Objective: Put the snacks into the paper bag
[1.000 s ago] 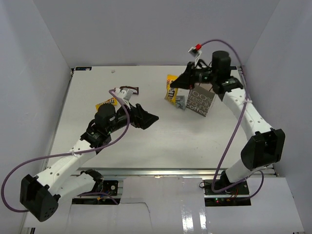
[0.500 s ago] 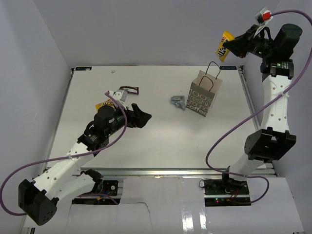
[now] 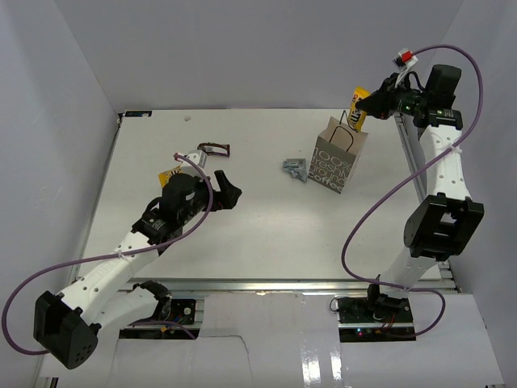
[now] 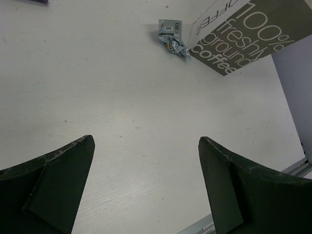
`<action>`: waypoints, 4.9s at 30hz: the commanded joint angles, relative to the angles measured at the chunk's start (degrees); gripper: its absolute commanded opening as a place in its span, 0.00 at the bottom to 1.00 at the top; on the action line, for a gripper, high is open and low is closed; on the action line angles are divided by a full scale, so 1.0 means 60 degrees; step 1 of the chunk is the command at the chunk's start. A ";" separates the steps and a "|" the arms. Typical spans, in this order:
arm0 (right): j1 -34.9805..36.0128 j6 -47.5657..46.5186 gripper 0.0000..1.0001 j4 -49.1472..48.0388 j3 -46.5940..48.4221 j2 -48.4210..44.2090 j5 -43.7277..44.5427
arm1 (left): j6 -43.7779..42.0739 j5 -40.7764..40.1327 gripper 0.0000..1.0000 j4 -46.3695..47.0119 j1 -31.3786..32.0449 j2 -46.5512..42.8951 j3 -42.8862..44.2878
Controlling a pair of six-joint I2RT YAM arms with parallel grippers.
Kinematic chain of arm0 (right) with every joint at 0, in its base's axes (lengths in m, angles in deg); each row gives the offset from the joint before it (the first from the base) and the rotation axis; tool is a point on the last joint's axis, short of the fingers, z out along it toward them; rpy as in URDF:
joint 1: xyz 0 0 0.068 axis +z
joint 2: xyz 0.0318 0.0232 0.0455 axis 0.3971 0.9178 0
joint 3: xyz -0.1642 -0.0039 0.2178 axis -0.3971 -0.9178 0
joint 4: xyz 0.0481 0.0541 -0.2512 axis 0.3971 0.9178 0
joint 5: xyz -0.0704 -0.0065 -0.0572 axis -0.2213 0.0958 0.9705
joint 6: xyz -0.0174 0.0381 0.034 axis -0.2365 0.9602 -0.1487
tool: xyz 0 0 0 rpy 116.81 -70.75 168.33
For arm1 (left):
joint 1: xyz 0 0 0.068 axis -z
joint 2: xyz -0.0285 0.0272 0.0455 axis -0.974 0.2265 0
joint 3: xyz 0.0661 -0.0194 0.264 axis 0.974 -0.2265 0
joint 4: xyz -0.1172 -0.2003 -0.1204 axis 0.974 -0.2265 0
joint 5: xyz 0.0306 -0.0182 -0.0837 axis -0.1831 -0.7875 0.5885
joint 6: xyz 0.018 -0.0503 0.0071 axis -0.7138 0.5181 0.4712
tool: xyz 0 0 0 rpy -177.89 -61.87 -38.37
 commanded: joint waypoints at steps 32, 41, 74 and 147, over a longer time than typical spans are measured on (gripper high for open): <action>0.0565 -0.1316 0.34 0.0120 -0.1252 -0.0917 0.0810 | 0.0417 -0.0733 0.98 -0.0662 -0.0484 0.0624 0.0504; 0.0243 -0.2281 0.89 0.1435 -0.0140 -0.1458 0.0474 | -0.0285 -0.0249 0.98 -0.2024 -0.3061 0.2938 0.2054; -0.0124 -0.4436 0.97 0.3167 -0.3333 -0.4154 -0.0844 | 0.8856 0.0029 0.54 -0.2319 -0.6447 0.9546 0.5251; 0.4272 0.2245 0.08 -0.0513 -0.1475 -0.1723 -0.1741 | 0.0007 0.6771 0.98 0.5211 0.0072 -0.0178 -0.0989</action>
